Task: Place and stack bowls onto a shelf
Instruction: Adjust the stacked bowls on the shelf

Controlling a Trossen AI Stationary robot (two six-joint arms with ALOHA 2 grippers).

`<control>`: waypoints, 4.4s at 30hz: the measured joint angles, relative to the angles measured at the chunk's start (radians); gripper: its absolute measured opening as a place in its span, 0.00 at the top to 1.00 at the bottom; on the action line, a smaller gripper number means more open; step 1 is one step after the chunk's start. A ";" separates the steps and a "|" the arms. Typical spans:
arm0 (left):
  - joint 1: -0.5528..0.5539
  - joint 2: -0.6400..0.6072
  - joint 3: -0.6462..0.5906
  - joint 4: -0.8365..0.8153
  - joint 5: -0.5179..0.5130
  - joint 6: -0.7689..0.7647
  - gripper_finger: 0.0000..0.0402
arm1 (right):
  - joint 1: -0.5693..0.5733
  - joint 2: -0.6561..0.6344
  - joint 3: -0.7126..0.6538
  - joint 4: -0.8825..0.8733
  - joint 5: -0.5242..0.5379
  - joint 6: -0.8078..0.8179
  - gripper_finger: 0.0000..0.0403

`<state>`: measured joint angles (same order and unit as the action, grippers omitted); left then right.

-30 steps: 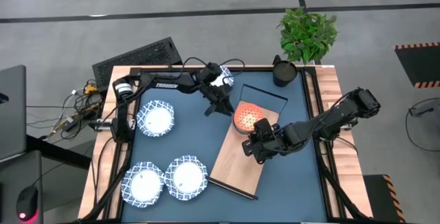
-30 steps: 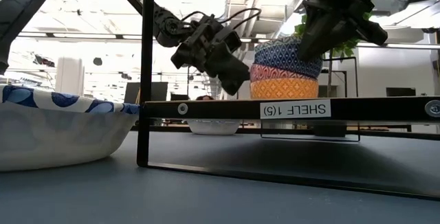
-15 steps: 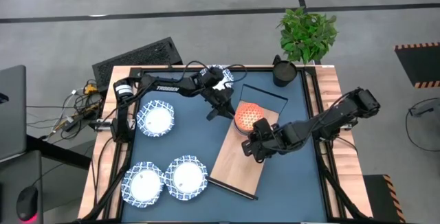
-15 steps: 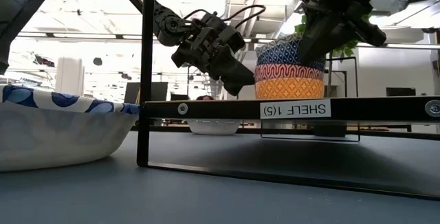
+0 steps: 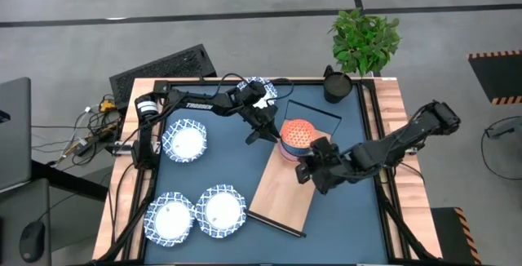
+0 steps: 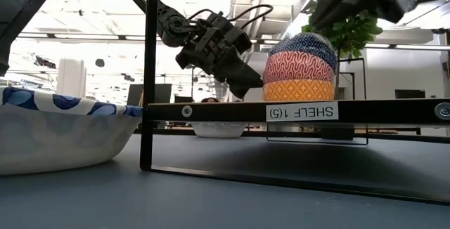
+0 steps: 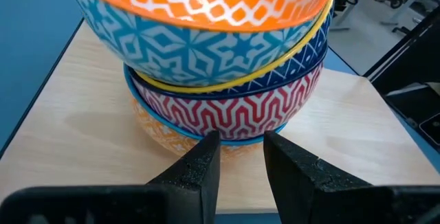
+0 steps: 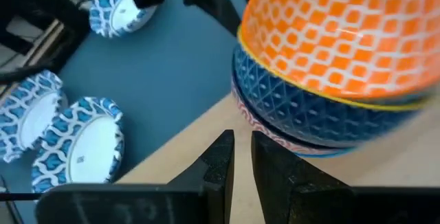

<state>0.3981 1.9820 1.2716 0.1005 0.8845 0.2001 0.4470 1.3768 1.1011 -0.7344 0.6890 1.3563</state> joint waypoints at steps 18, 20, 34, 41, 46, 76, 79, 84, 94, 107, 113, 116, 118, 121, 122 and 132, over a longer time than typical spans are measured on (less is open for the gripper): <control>0.001 0.000 0.000 -0.005 -0.014 -0.006 0.76 | 0.045 0.025 0.000 -0.111 0.114 0.110 0.80; 0.001 0.000 0.000 -0.005 -0.014 -0.010 0.76 | 0.057 0.020 0.011 -0.126 0.128 0.110 0.80; 0.001 0.000 0.000 -0.005 -0.014 -0.012 0.76 | 0.044 0.056 0.055 -0.221 0.200 0.110 0.80; 0.001 0.000 0.000 -0.005 -0.017 -0.012 0.76 | 0.021 0.116 0.055 -0.214 0.164 0.107 0.80; -0.003 0.000 0.000 -0.005 -0.024 -0.012 0.76 | 0.021 0.117 0.055 -0.209 0.148 0.106 0.80; -0.003 -0.020 0.000 -0.012 -0.076 -0.084 0.76 | 0.017 0.118 0.033 -0.156 0.096 0.034 0.80; 0.005 -0.045 0.000 -0.043 -0.060 -0.088 0.76 | 0.017 0.118 0.033 -0.156 0.096 0.031 0.80; 0.005 -0.119 0.000 -0.110 -0.083 -0.063 0.76 | 0.017 0.118 0.033 -0.158 0.095 0.031 0.80; -0.230 -0.165 0.001 -0.147 -0.358 0.207 0.79 | 0.017 0.118 0.033 -0.154 0.095 0.035 0.80; -0.314 -0.165 0.001 0.006 -0.639 0.251 1.00 | 0.044 0.118 0.033 -0.154 0.095 0.050 0.80; -0.350 -0.165 -0.053 0.066 -0.720 0.295 1.00 | 0.044 0.118 0.033 -0.155 0.095 0.050 0.80; -0.365 -0.165 -0.111 0.122 -0.774 0.302 1.00 | 0.044 0.118 0.033 -0.154 0.096 0.050 0.80; -0.371 -0.165 -0.145 0.162 -0.793 0.302 1.00 | 0.044 0.117 0.033 -0.151 0.096 0.050 0.80; -0.372 -0.165 -0.190 0.228 -0.809 0.281 1.00 | 0.047 0.117 0.040 -0.150 0.096 0.046 0.80; -0.372 -0.165 -0.203 0.257 -0.816 0.273 1.00 | 0.052 0.117 0.052 -0.148 0.096 0.033 0.80; -0.364 -0.165 -0.236 0.337 -0.827 0.240 1.00 | 0.074 0.116 0.151 -0.111 0.194 -0.139 0.80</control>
<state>0.0341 1.8172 1.0355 0.4379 0.0578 0.4399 0.5208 1.4931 1.2522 -0.8449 0.8835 1.2172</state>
